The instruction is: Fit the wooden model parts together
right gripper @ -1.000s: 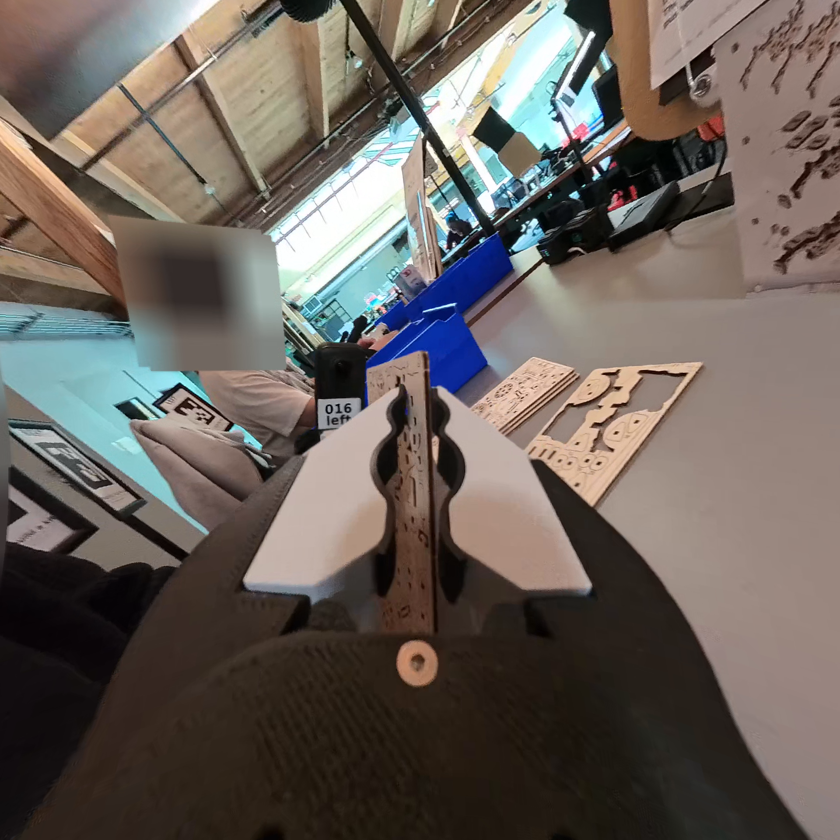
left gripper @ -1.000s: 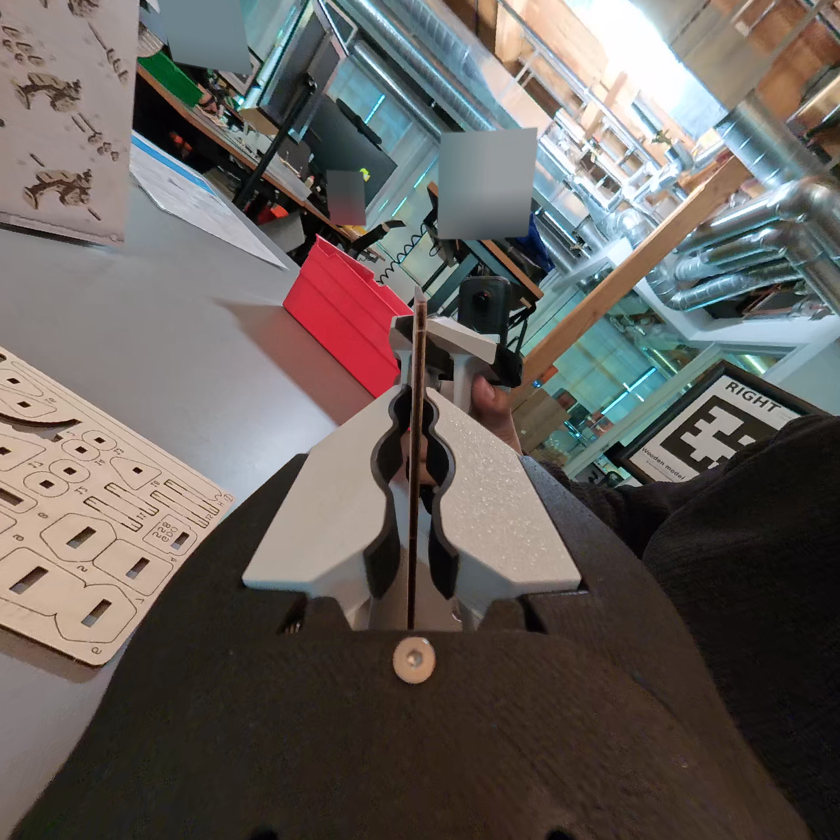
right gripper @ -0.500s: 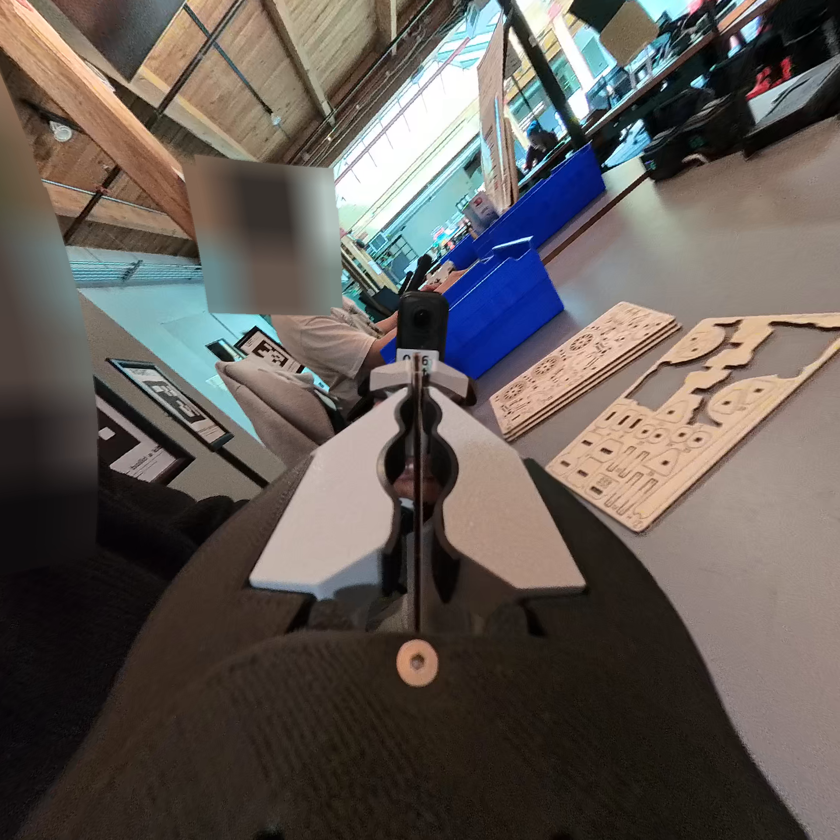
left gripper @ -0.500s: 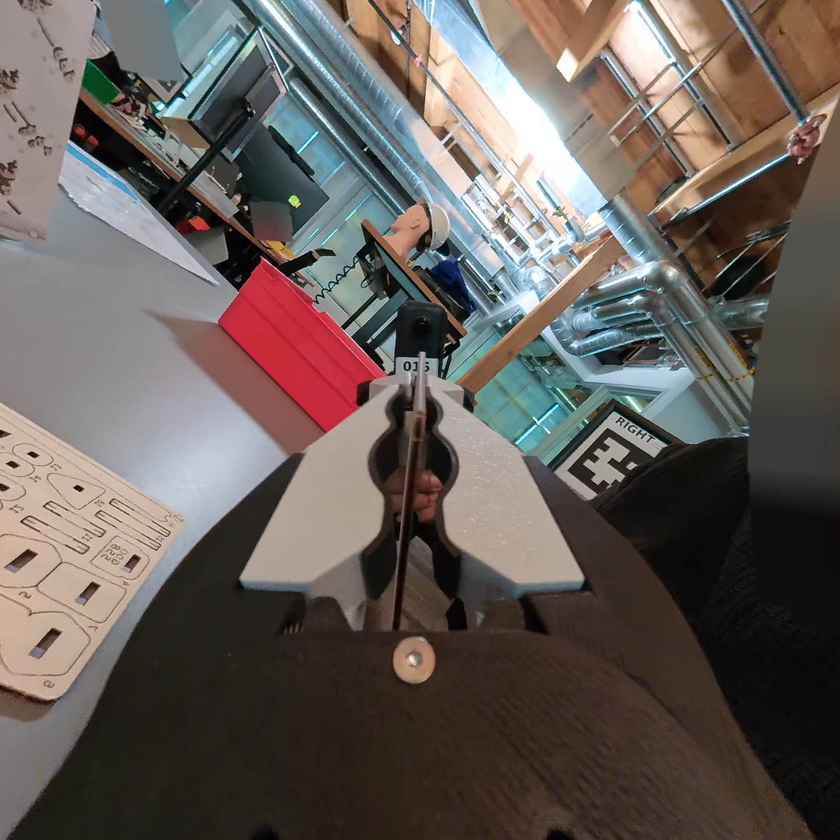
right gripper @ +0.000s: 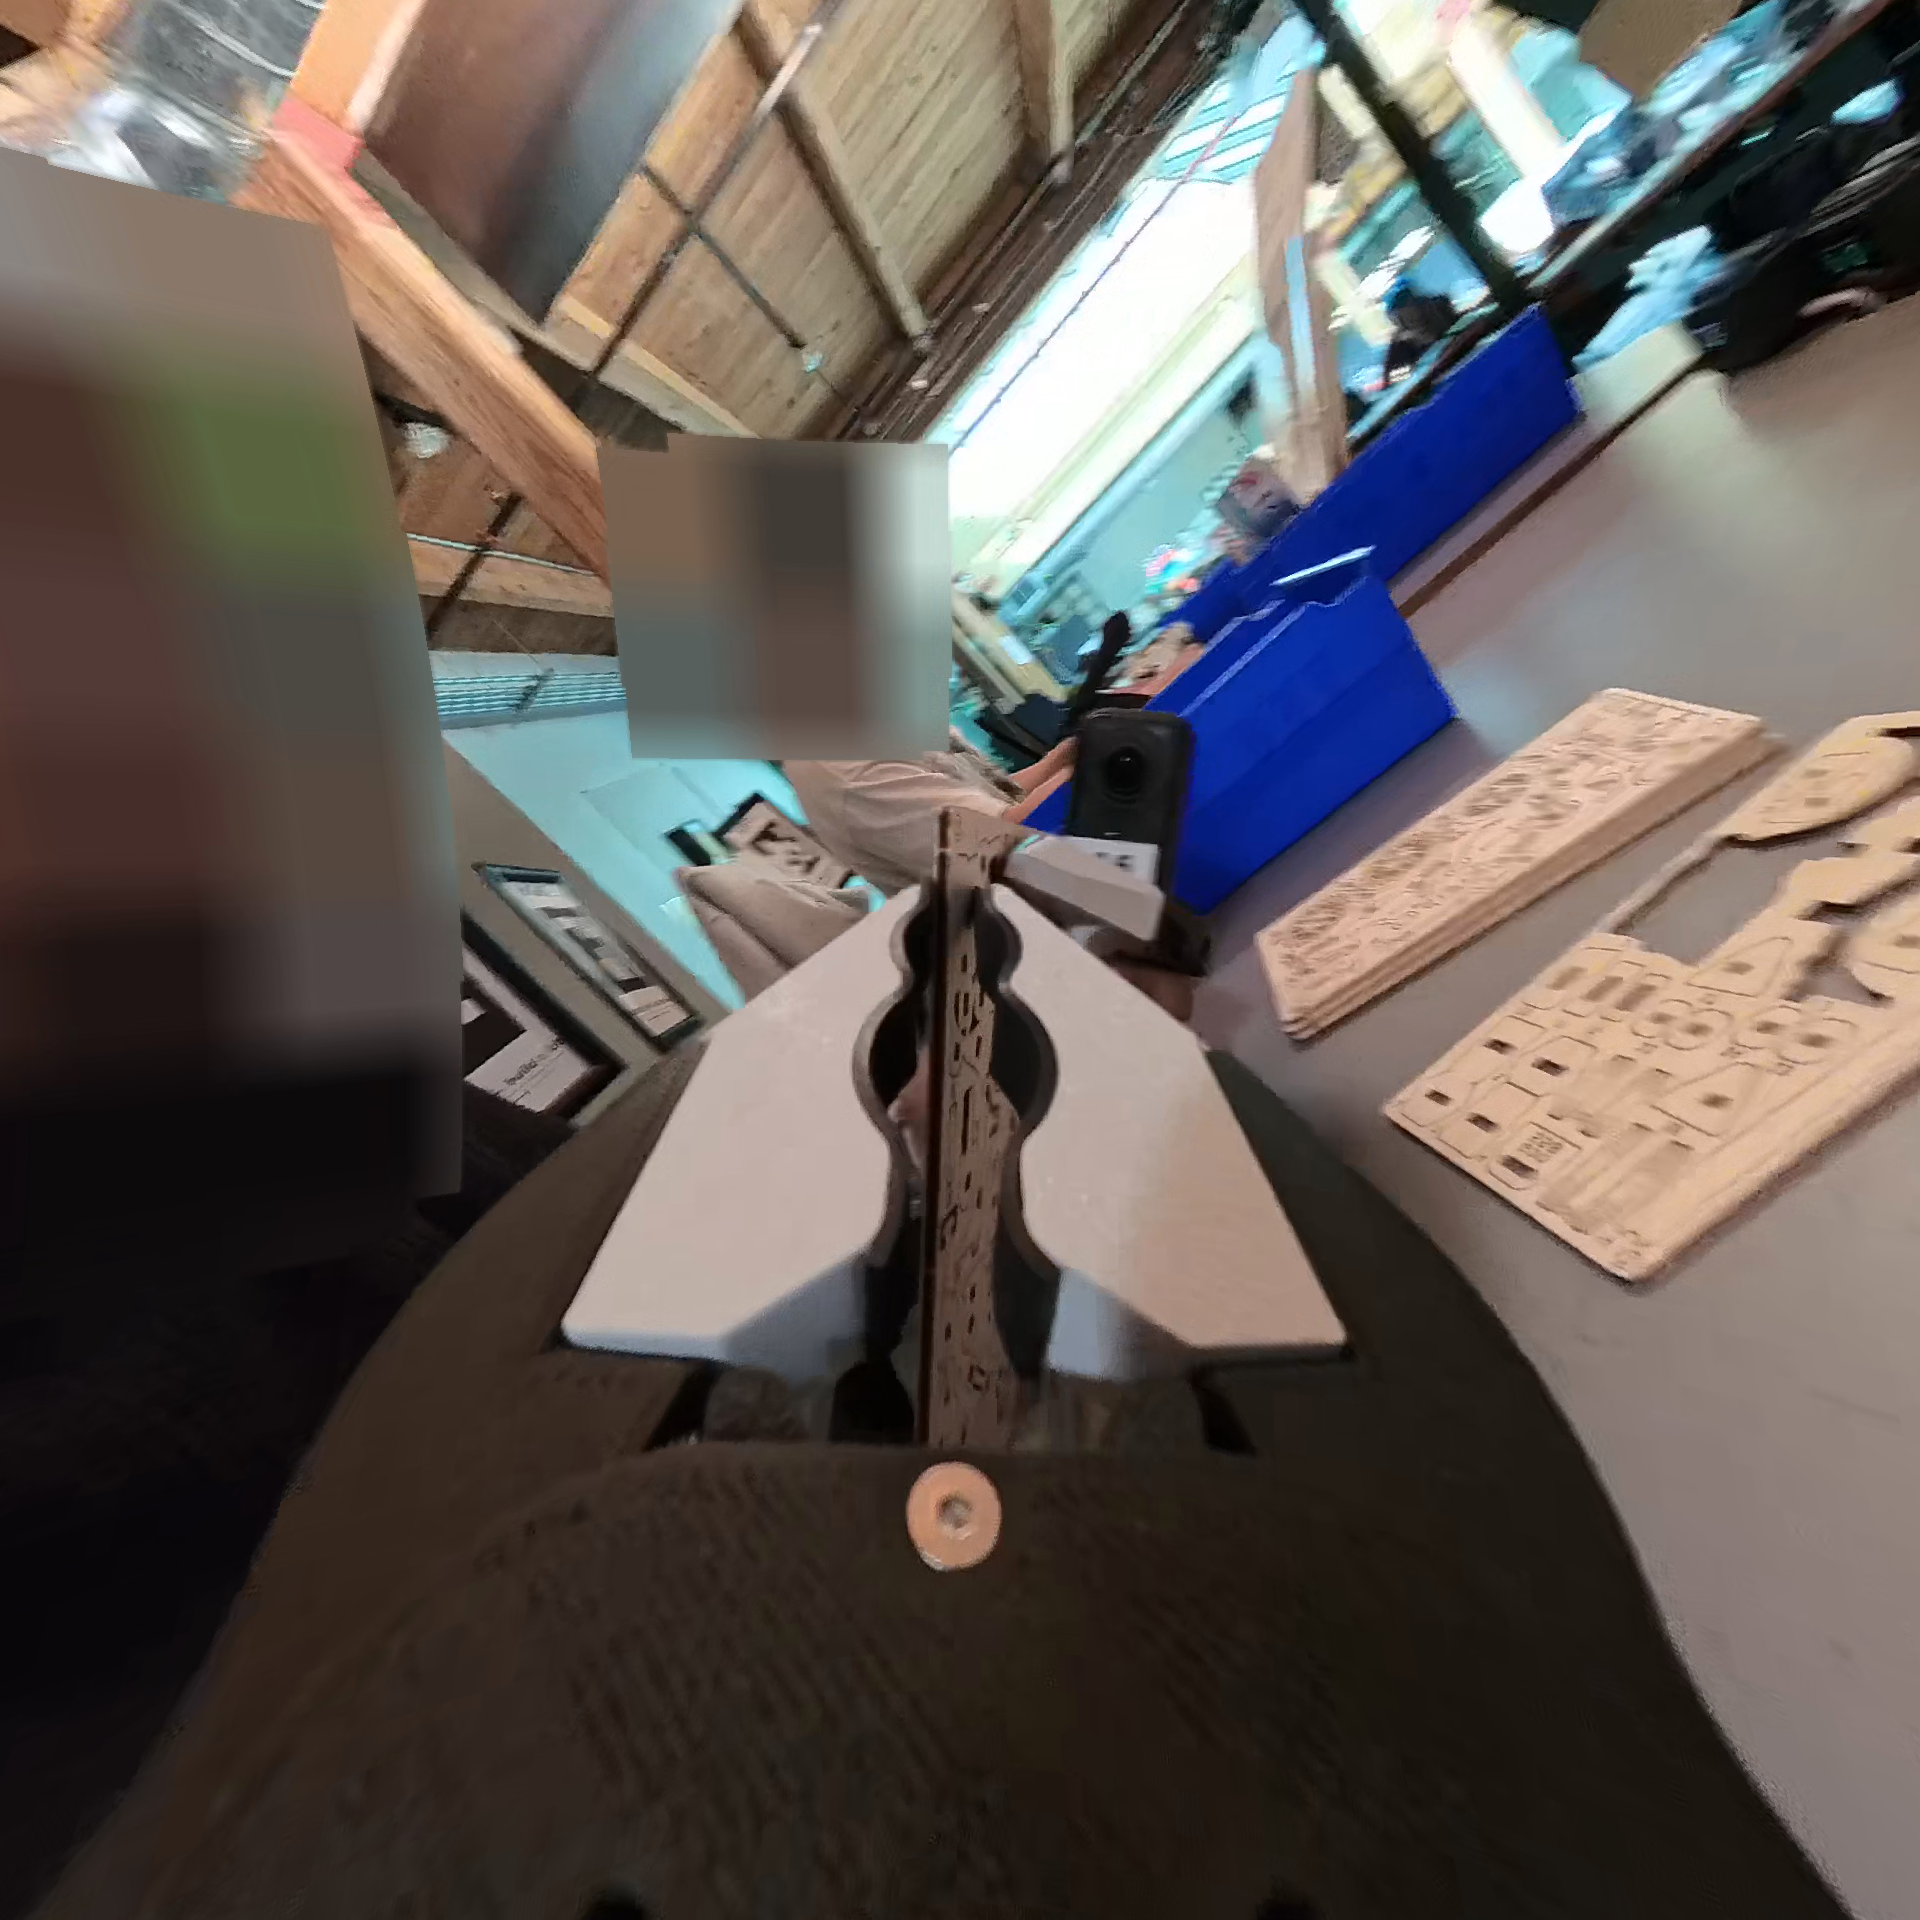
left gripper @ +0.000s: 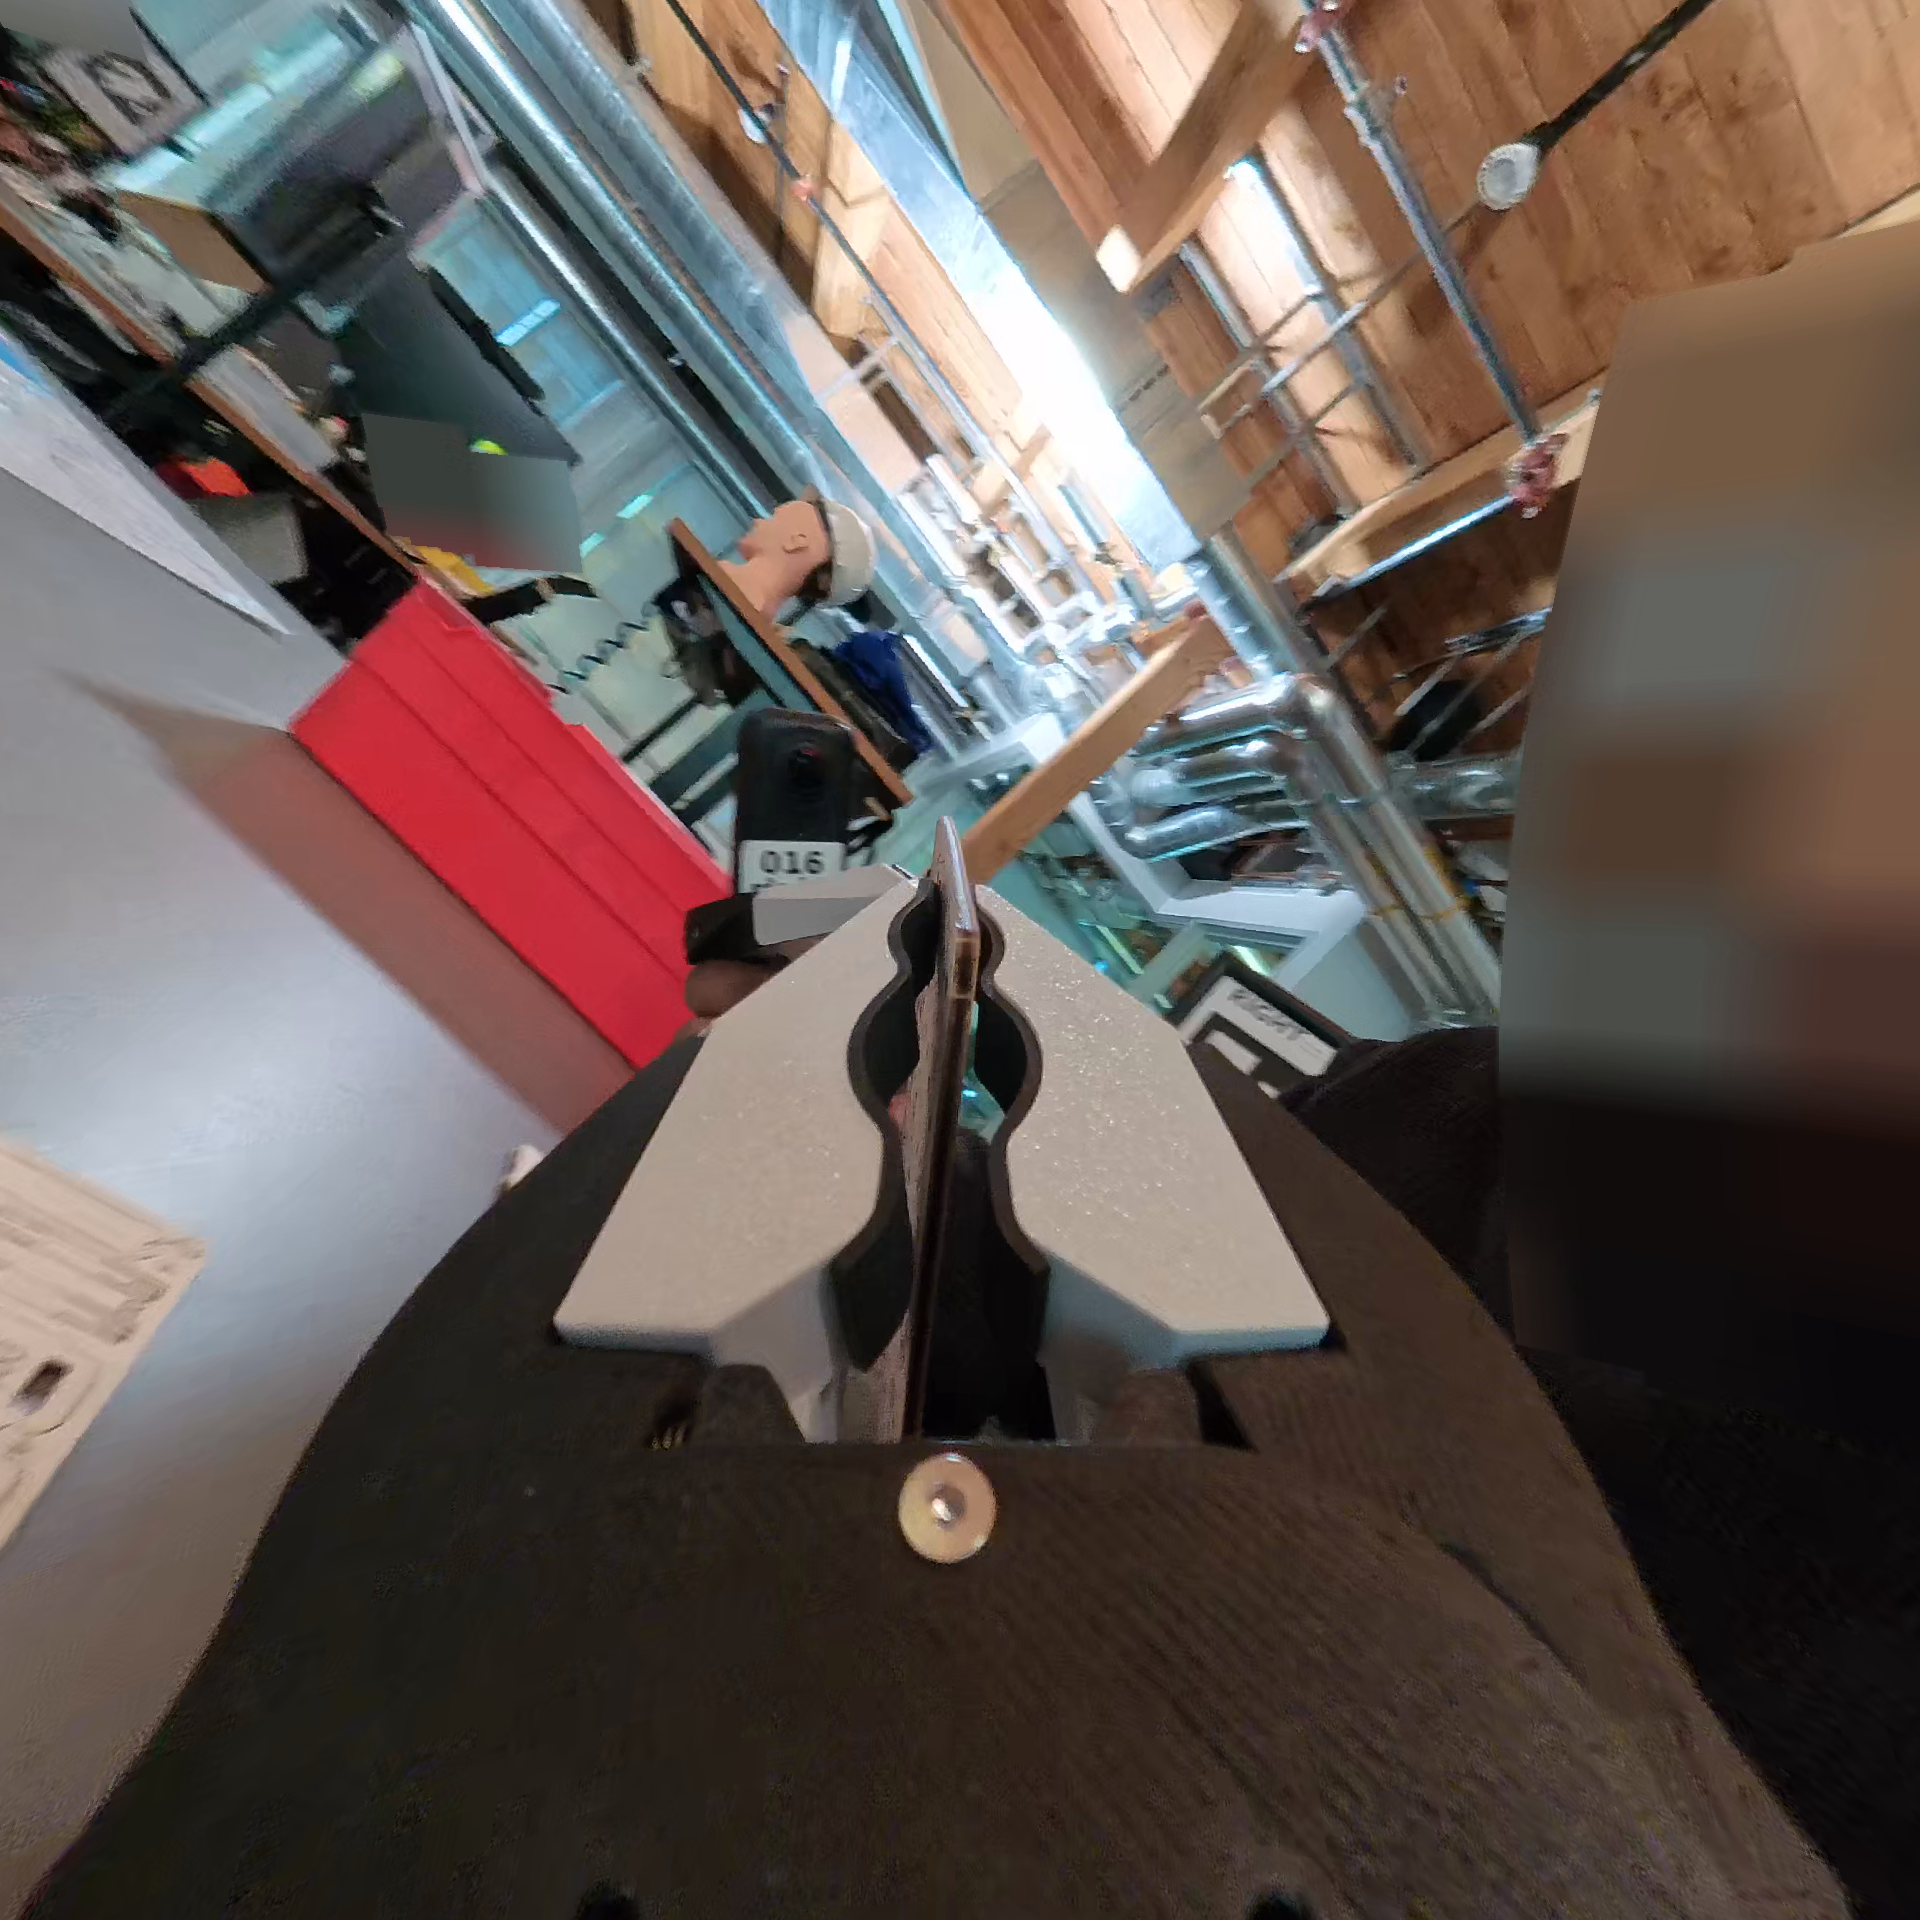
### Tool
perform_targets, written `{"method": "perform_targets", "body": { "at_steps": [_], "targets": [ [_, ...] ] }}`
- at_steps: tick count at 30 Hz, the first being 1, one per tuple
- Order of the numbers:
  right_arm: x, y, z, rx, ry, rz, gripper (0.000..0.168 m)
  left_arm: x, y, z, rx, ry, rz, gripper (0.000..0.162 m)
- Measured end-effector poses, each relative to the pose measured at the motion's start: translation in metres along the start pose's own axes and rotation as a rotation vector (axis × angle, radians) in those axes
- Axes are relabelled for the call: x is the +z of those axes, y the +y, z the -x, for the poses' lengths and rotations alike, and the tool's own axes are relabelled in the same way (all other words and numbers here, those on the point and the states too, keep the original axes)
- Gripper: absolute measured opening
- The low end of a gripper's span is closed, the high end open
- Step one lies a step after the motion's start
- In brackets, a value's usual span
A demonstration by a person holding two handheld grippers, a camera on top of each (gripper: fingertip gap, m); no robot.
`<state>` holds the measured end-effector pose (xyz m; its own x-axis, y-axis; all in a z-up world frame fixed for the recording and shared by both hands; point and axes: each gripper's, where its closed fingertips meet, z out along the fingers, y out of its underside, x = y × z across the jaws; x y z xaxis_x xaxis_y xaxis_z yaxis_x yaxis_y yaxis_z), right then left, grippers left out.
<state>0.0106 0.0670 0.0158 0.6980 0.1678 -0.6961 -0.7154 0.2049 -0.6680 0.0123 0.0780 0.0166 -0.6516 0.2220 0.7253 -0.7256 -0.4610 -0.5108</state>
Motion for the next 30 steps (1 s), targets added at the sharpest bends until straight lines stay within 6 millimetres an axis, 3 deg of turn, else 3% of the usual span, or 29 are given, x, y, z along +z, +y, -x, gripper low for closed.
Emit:
{"method": "perform_targets", "body": {
  "at_steps": [1,10,22,30],
  "targets": [
    [0.000,0.000,-0.007,-0.016,0.054,-0.004,0.003,-0.002,-0.001,0.005,0.025,-0.044,-0.003,0.000],
    [-0.008,0.001,-0.034,-0.228,0.299,0.067,0.007,-0.003,0.002,0.024,0.332,-0.345,0.072,0.000],
    [-0.009,0.002,-0.044,-0.325,0.448,0.084,0.008,-0.008,0.000,0.035,0.220,-0.363,-0.013,0.000],
    [-0.007,-0.001,-0.036,-0.174,0.311,0.004,0.004,-0.007,-0.001,0.031,0.175,-0.303,0.005,0.000]
  ]
}}
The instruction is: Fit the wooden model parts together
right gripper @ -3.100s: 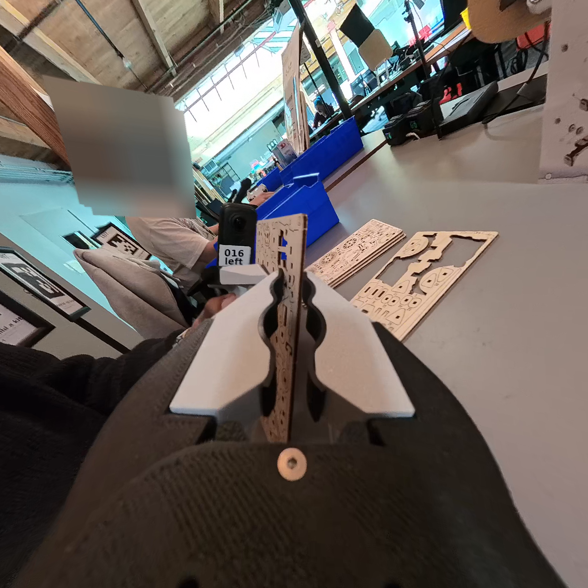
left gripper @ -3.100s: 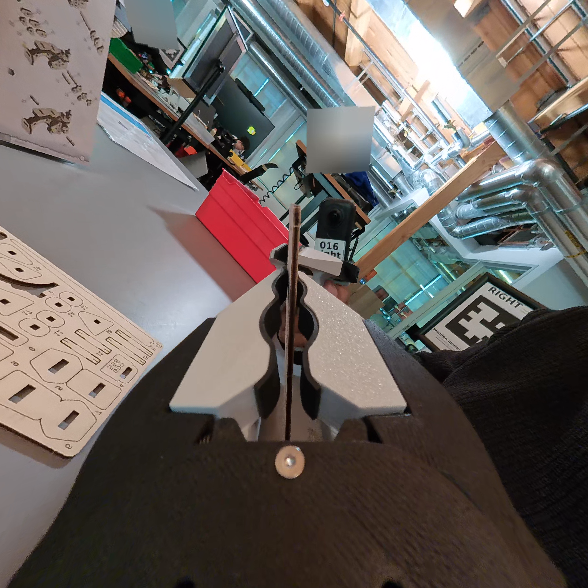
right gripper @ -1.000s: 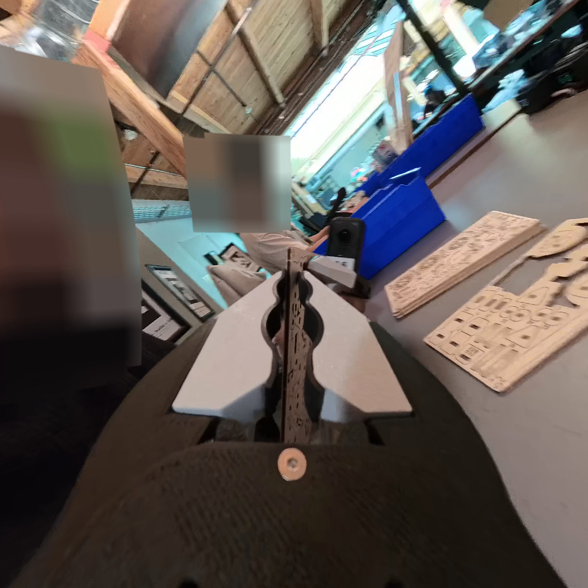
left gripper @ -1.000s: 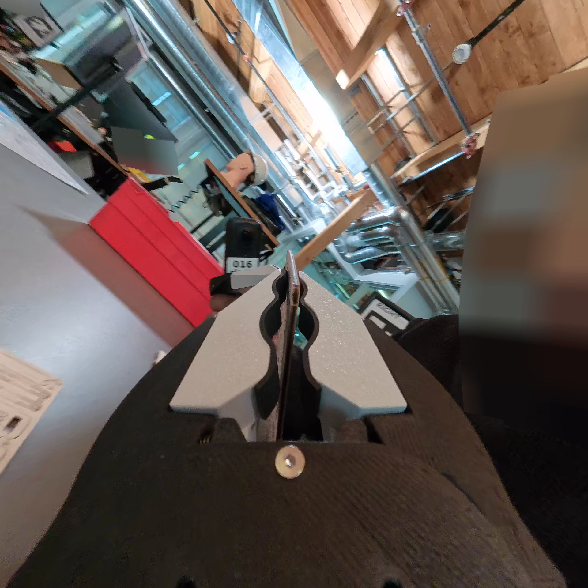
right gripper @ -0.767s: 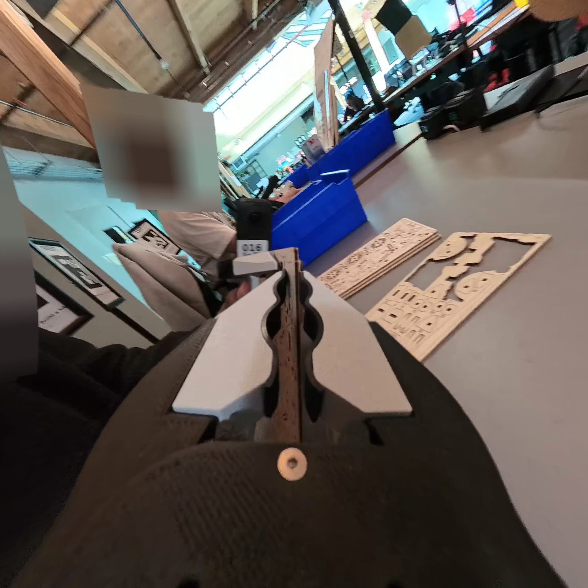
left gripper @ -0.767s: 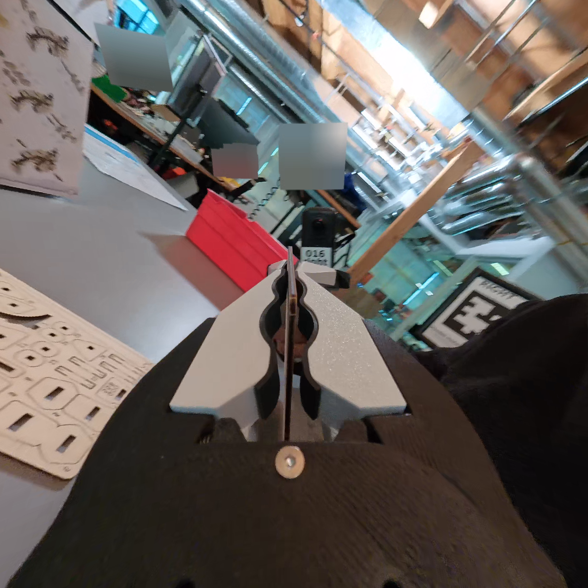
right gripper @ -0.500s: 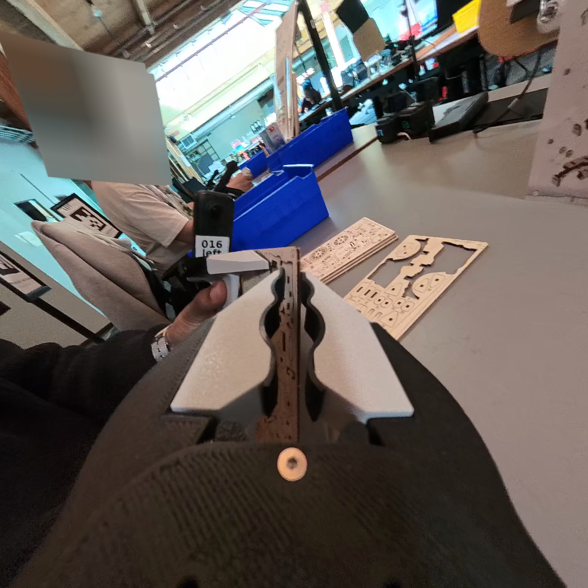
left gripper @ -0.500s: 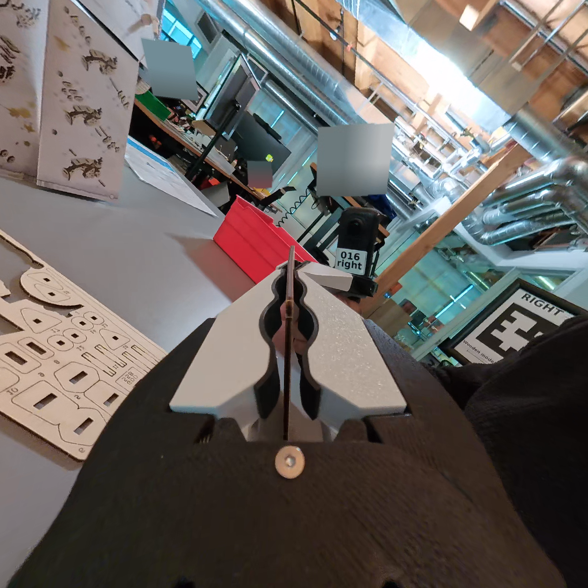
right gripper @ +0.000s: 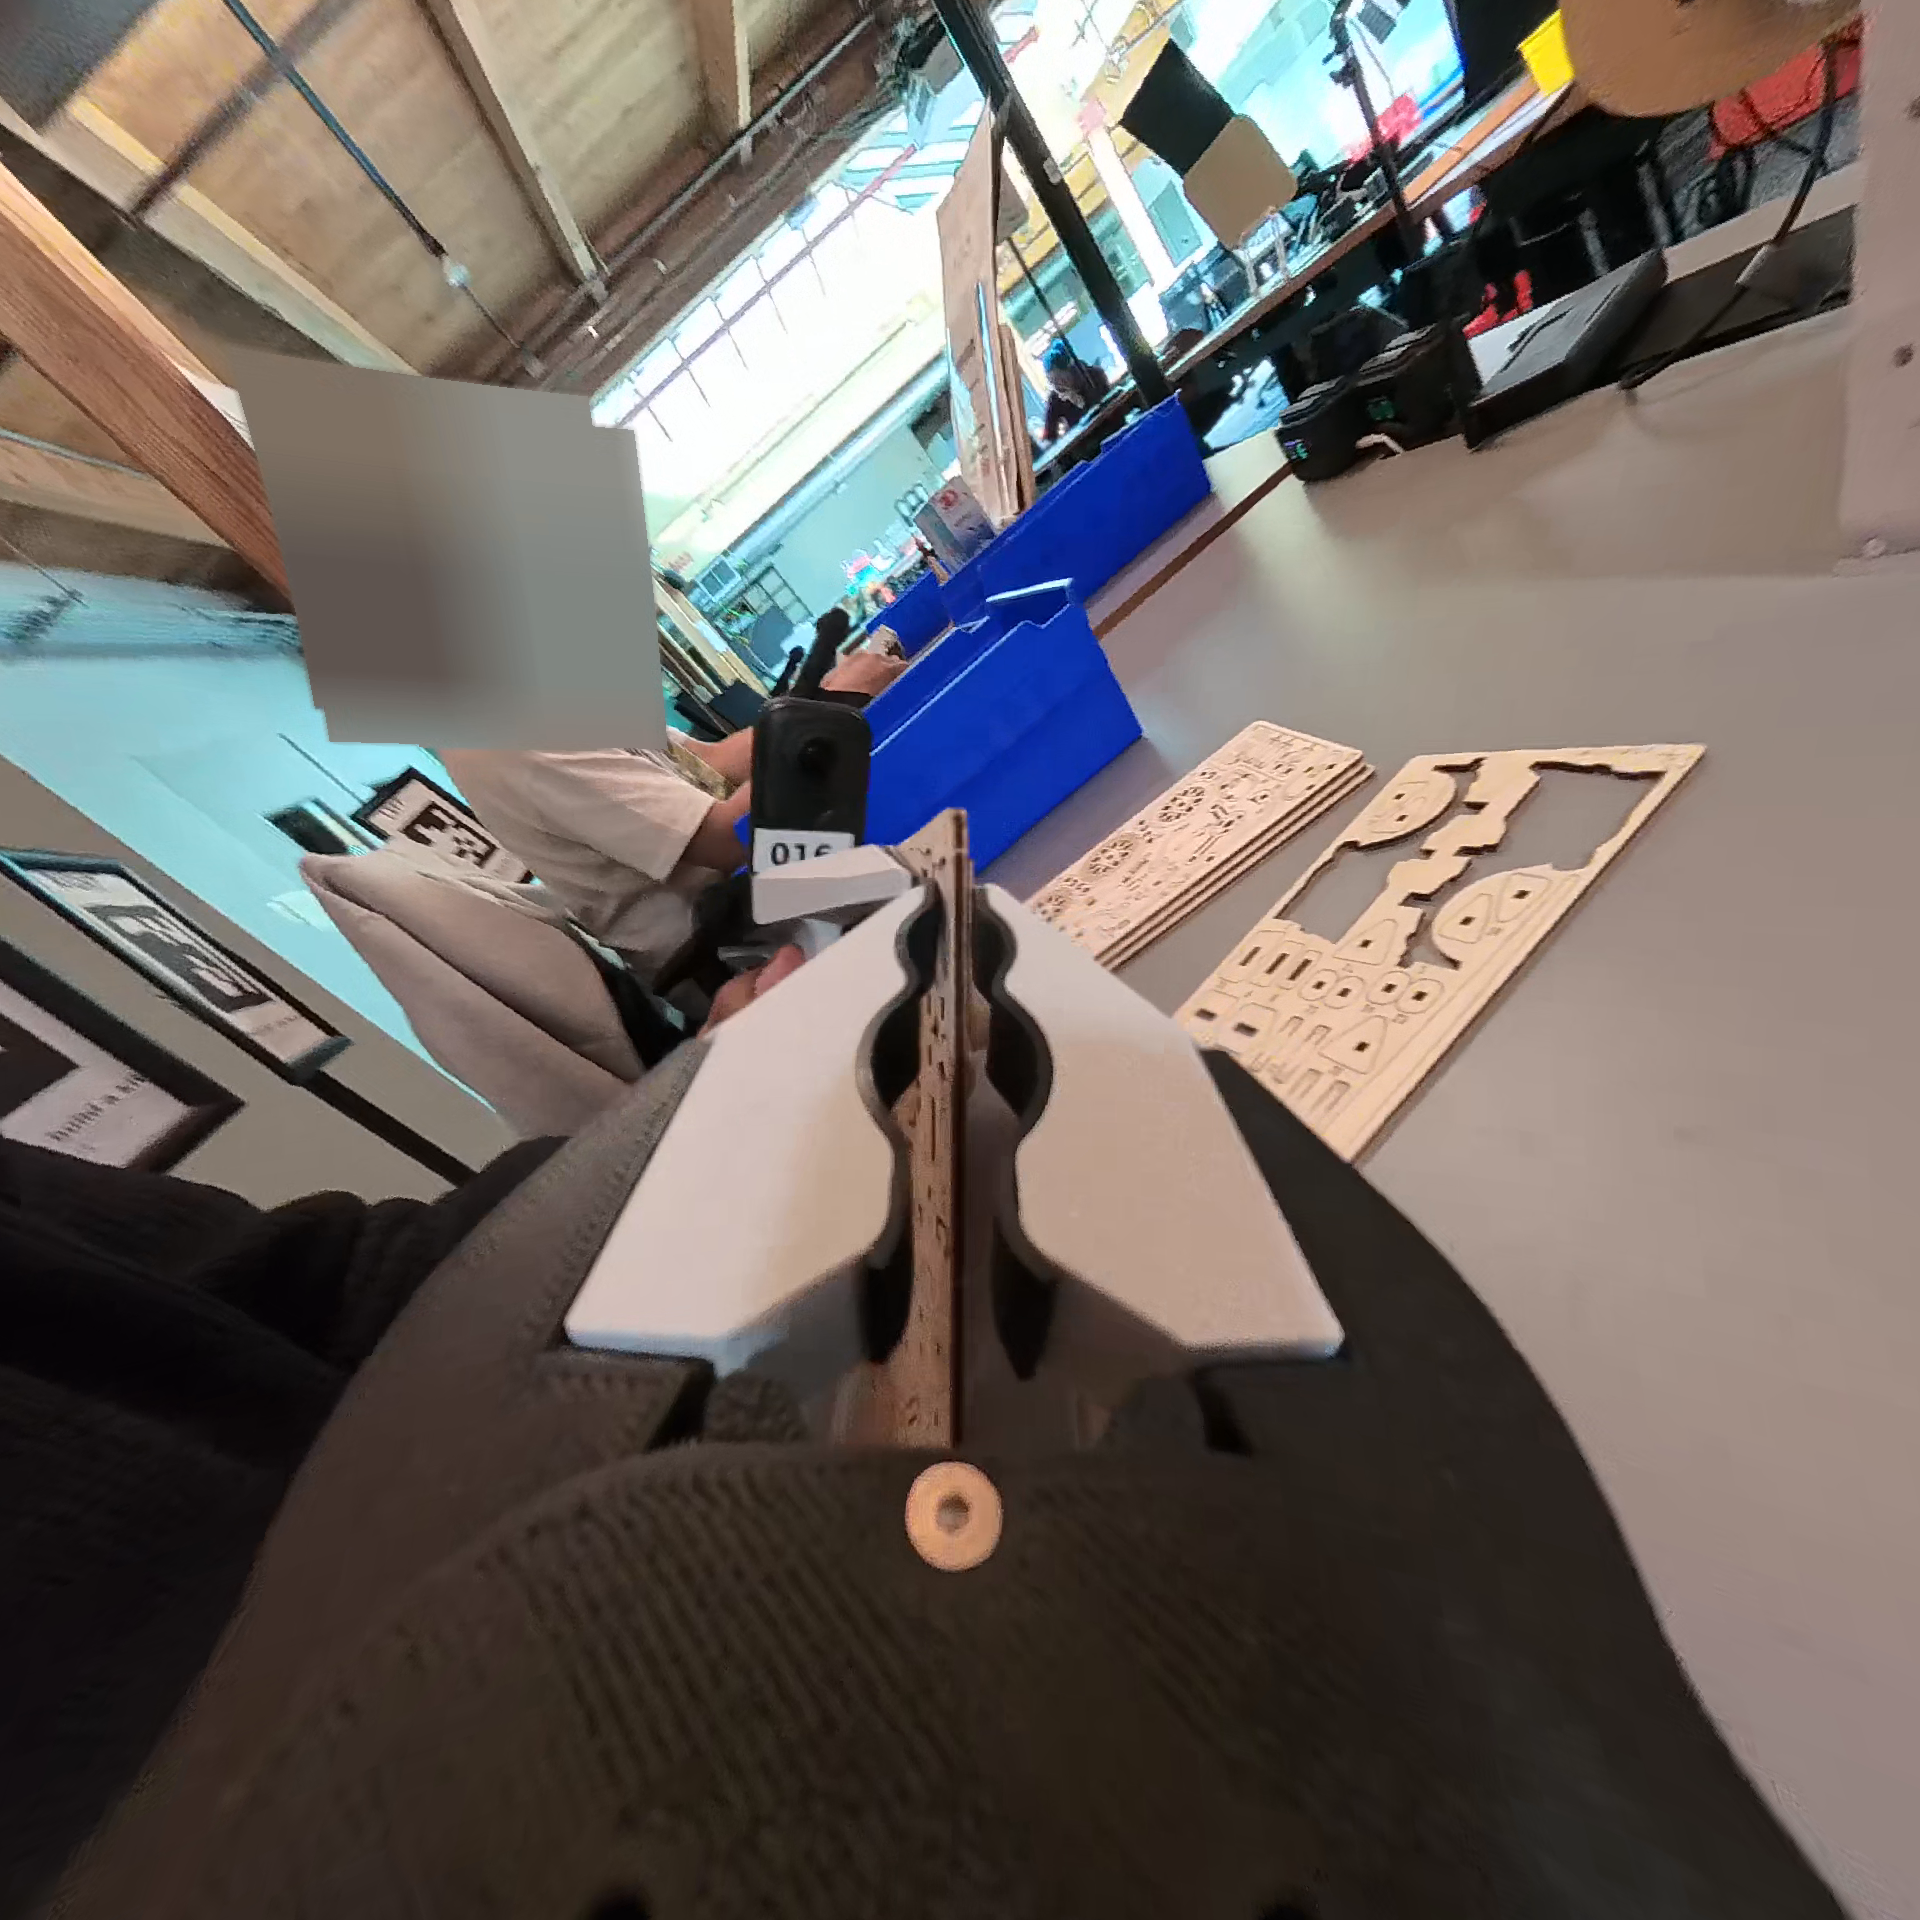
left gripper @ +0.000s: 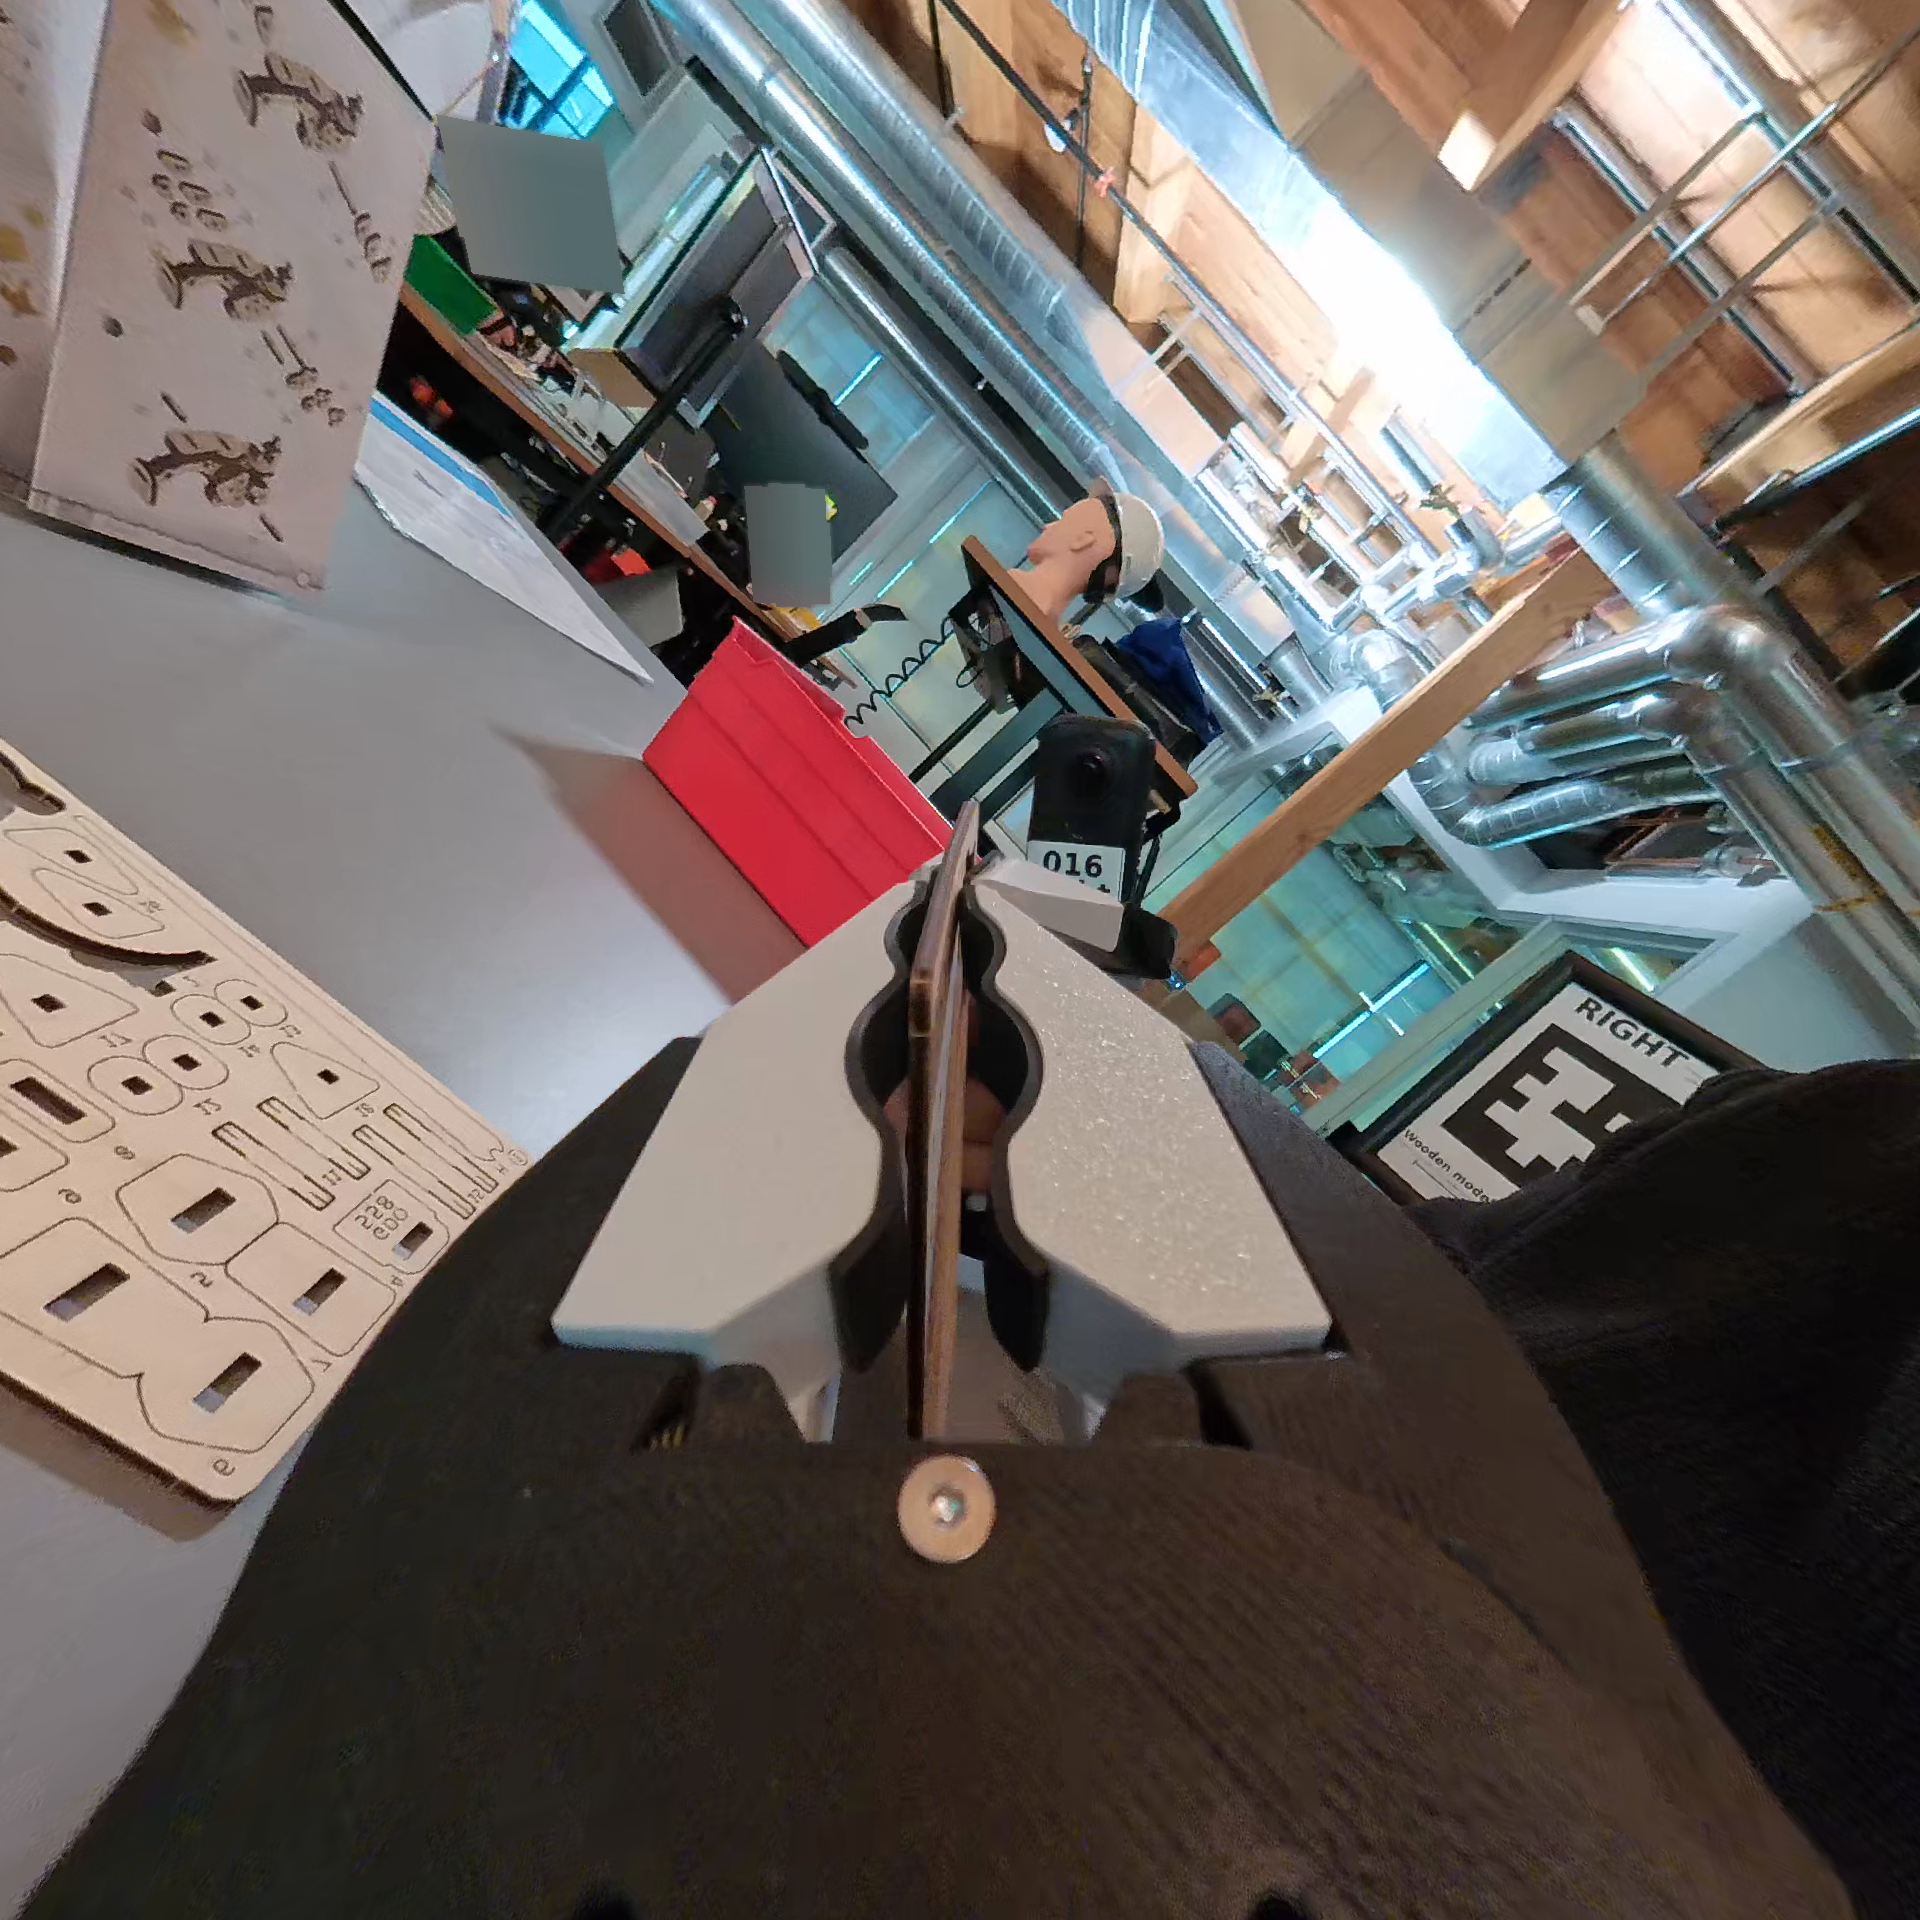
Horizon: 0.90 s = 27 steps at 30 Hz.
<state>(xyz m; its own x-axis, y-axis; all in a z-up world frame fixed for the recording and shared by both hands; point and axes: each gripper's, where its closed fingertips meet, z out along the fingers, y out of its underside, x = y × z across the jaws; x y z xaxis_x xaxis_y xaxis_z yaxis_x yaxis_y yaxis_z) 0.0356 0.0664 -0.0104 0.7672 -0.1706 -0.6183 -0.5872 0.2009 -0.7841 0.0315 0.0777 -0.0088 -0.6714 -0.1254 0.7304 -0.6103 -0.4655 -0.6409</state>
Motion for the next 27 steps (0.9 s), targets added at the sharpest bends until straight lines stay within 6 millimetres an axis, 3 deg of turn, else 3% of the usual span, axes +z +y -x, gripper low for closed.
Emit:
{"method": "perform_targets", "body": {
  "at_steps": [4,16,23,27],
  "targets": [
    [-0.002,-0.002,-0.002,0.005,0.004,-0.009,0.003,-0.002,-0.001,0.007,-0.001,-0.033,0.003,0.008],
    [-0.002,-0.001,-0.004,0.055,-0.020,-0.022,0.008,0.003,0.010,-0.001,0.024,0.004,0.079,0.000],
    [-0.002,0.000,-0.010,-0.093,0.081,0.026,0.007,0.004,0.012,0.001,0.026,-0.023,0.079,0.000],
    [-0.001,0.002,-0.012,-0.050,0.079,0.014,0.009,0.002,0.011,0.004,-0.001,-0.021,0.071,0.000]
  ]
}}
